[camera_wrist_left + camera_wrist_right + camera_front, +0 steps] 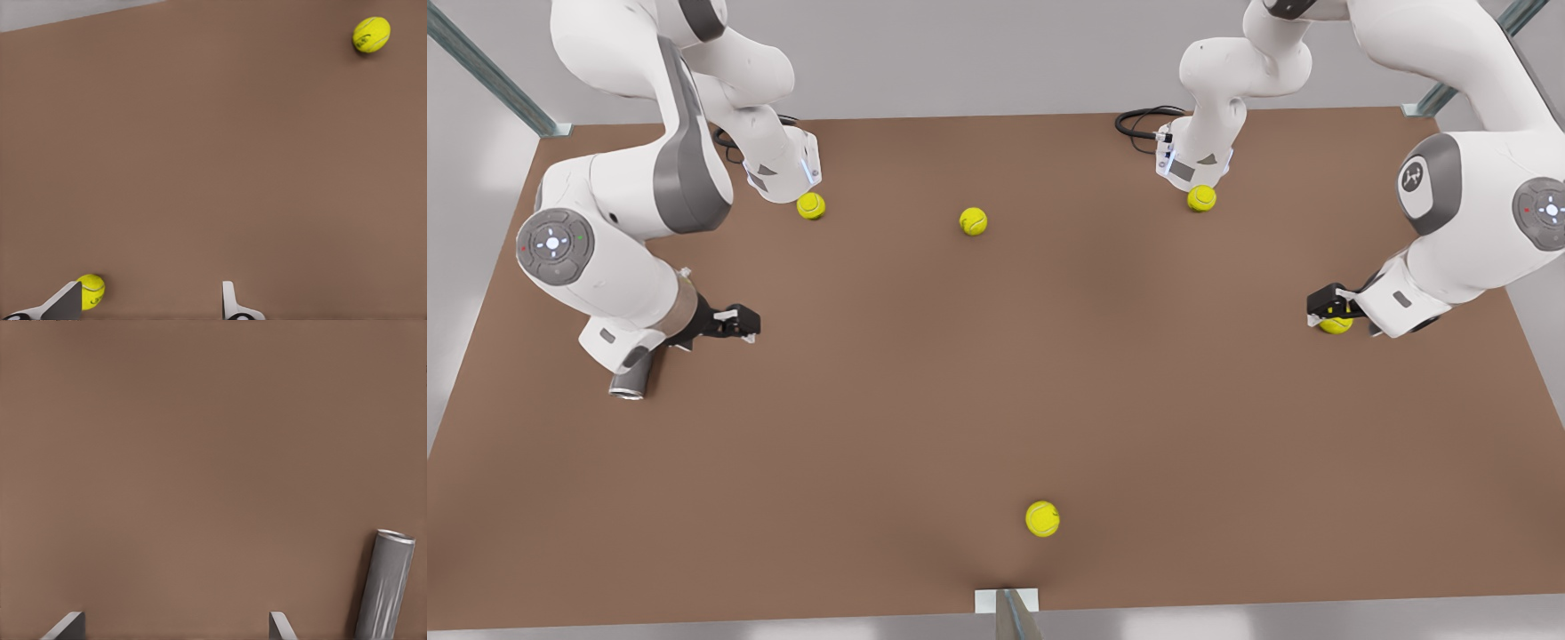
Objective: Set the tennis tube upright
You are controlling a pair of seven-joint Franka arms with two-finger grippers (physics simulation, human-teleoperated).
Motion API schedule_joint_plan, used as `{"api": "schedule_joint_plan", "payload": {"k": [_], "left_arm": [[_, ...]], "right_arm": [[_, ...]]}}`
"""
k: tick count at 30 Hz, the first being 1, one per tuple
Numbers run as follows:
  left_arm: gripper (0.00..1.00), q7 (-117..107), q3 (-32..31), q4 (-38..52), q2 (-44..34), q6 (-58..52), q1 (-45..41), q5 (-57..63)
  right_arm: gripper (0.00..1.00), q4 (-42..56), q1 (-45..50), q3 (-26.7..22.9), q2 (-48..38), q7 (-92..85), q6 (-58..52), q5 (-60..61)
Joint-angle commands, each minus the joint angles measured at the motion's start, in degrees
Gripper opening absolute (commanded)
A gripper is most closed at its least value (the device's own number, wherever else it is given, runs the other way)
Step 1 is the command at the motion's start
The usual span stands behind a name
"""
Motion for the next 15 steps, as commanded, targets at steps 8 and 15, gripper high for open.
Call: {"api": "schedule_joint_plan", "payload": {"k": [8,15], "left_arm": [[1.0,0.1,0.0,0.1,0.0,-0.1,0.1,0.1],[1.0,0.2,0.0,0.0,0.1,-0.3,0.0,0.1]], "right_arm": [[1.0,-1.5,-0.1,0.3,0.2,1.7,-4.7,-6.2],[1.0,-35.7,-12.2,0.4,-6.3,0.8,20.2,-6.6]]}}
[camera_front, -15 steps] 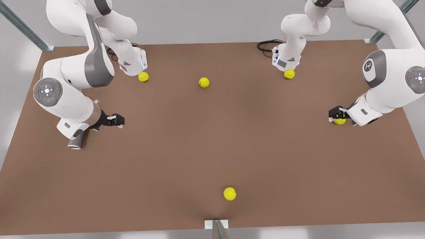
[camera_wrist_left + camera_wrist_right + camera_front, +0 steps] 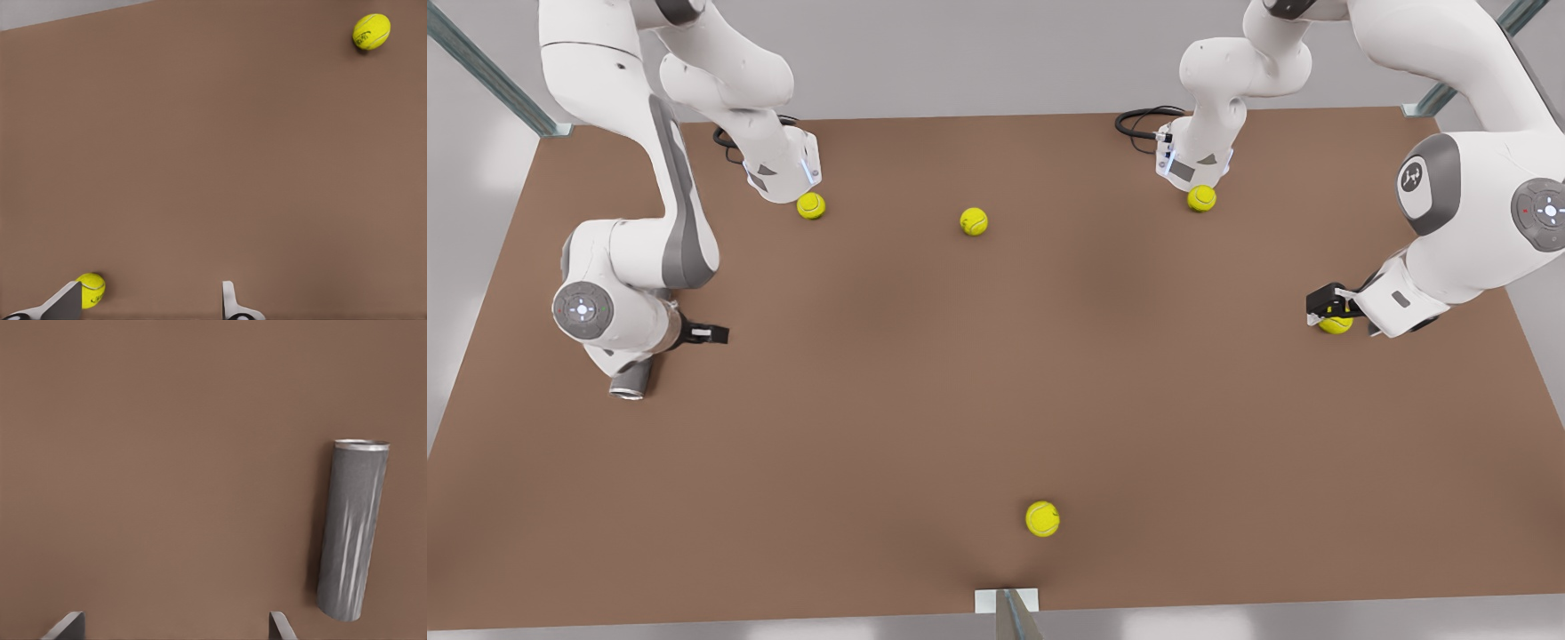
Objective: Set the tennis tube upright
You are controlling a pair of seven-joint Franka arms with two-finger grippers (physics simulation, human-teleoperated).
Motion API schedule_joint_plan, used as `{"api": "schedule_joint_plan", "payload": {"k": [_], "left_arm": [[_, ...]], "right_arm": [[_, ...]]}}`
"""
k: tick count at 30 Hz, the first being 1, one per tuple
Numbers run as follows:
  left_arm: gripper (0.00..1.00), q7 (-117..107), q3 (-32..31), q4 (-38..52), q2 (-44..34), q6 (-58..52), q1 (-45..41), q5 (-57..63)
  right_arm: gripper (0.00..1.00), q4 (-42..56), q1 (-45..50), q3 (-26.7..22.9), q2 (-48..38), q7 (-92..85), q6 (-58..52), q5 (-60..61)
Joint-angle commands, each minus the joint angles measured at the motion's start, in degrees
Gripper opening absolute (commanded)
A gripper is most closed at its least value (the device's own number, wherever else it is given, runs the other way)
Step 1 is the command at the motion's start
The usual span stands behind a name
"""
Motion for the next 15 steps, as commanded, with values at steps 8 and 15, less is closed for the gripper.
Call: {"api": "schedule_joint_plan", "payload": {"k": [8,15], "left_arm": [[1.0,0.1,0.0,-0.1,0.1,-0.1,0.0,0.0],[1.0,0.1,-0.1,-0.4,0.2,-0.1,0.0,0.0]], "right_arm": [[1.0,-3.3,-17.1,0.1,6.8,-21.1,15.7,-0.1],[1.0,-1.7,-22.6,0.1,16.7,-22.1,25.9,-3.9]]}}
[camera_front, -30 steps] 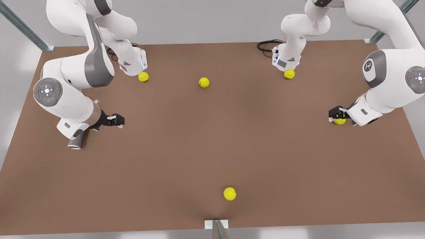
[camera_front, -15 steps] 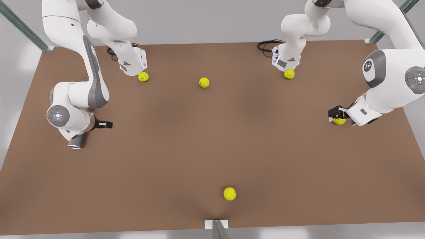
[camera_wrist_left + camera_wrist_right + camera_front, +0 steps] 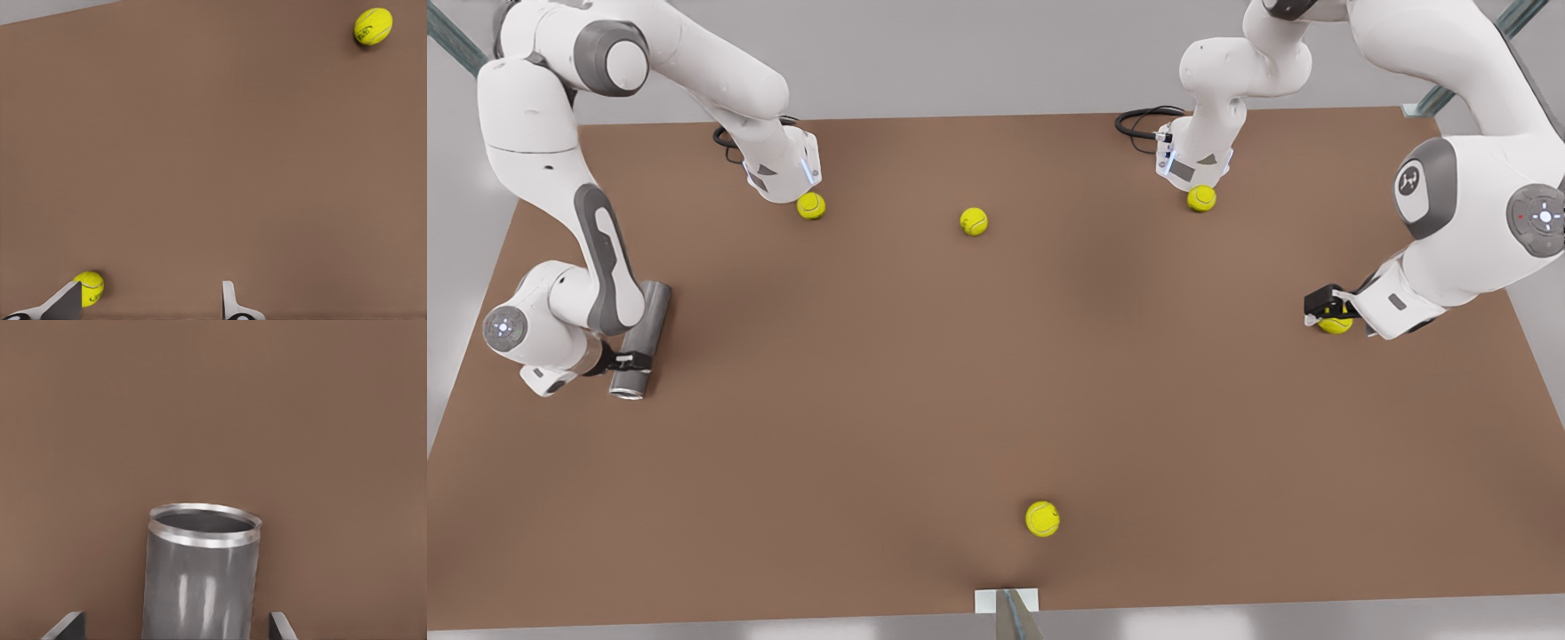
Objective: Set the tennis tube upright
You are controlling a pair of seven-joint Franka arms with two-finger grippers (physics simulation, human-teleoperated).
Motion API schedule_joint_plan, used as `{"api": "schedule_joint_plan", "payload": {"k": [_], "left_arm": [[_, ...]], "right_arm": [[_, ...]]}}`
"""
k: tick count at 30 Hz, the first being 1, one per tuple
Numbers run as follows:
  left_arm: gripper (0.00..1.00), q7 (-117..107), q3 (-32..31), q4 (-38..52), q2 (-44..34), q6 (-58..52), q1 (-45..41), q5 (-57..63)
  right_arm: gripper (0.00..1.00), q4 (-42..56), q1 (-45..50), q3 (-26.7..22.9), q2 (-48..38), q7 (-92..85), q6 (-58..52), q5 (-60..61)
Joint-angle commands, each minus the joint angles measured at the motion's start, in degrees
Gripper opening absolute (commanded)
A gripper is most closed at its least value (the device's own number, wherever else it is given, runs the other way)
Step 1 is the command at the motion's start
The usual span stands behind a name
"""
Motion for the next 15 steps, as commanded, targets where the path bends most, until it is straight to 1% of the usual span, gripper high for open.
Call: {"api": "schedule_joint_plan", "payload": {"k": [1,6,9,11,15], "left_arm": [[1.0,0.0,0.1,0.0,0.0,0.0,0.0,0.0],[1.0,0.0,0.0,-0.1,0.1,0.0,0.0,0.0],[1.0,0.0,0.0,-0.4,0.1,-0.1,-0.2,0.0],[1.0,0.0,0.0,-0.4,0.1,-0.1,-0.2,0.0],[1.0,0.1,0.0,-0.4,0.1,0.0,-0.2,0.0]], "right_arm": [[1.0,-0.1,-0.4,0.0,0.0,0.2,0.0,-0.2],[1.0,-3.9,-1.2,0.0,-0.9,0.8,-0.3,-0.2],[1.0,-8.6,-2.2,0.0,-4.7,0.8,-0.2,-0.3],[1.0,-8.7,-3.6,0.0,-4.6,0.9,-0.1,-2.2],[1.0,-8.7,-4.3,0.0,-4.2,0.9,1.7,-2.2]]}}
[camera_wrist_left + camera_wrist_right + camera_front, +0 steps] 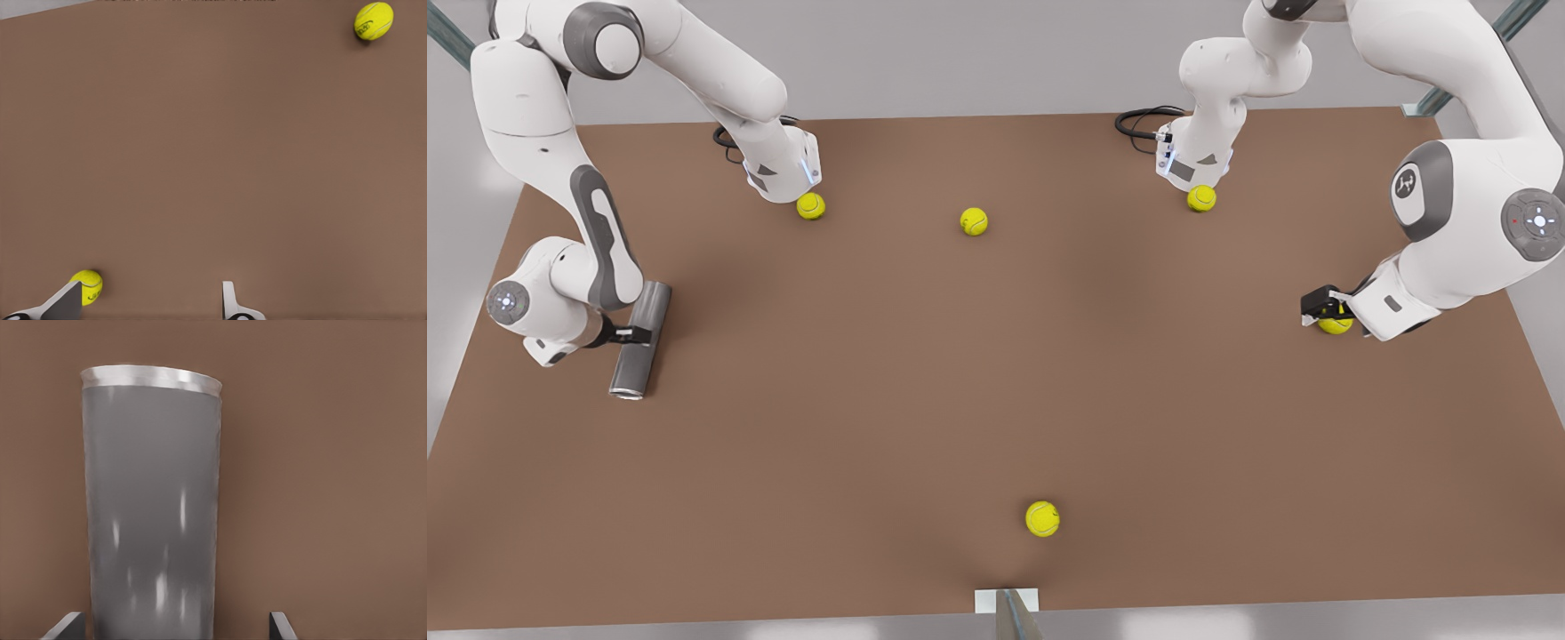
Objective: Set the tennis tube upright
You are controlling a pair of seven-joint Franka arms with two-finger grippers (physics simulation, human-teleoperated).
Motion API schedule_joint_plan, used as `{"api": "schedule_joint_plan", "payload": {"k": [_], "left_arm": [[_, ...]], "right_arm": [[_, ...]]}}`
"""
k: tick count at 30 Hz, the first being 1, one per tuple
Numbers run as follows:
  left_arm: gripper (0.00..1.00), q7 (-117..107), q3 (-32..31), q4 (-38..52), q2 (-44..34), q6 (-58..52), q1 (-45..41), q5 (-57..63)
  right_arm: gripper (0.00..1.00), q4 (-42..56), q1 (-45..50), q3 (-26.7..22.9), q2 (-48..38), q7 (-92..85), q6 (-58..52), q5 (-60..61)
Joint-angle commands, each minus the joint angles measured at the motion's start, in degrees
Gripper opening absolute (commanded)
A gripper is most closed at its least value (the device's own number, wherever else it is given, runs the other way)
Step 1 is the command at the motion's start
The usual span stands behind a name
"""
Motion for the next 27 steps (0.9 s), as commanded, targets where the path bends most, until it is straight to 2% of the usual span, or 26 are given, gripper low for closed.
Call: {"api": "schedule_joint_plan", "payload": {"k": [1,22,24,25,27], "left_arm": [[1.0,0.0,0.0,0.0,0.1,0.0,-0.1,0.0],[1.0,0.0,0.0,-0.5,0.0,-0.1,-0.1,0.0],[1.0,-0.1,0.0,-0.6,0.0,-0.1,-0.1,0.0],[1.0,-0.1,0.0,-0.6,0.0,0.0,-0.1,0.0],[1.0,-0.1,0.0,-0.6,0.1,-0.1,-0.1,0.0]], "right_arm": [[1.0,0.0,0.0,0.0,0.0,0.1,0.0,0.0],[1.0,-1.6,0.0,0.1,2.5,1.8,1.6,-0.1],[0.96,-1.6,0.0,0.1,2.7,1.6,1.6,0.0],[0.89,-1.5,0.0,0.1,2.7,1.5,1.6,0.0],[0.87,-1.5,0.0,0.1,3.3,1.6,1.6,-0.1]]}}
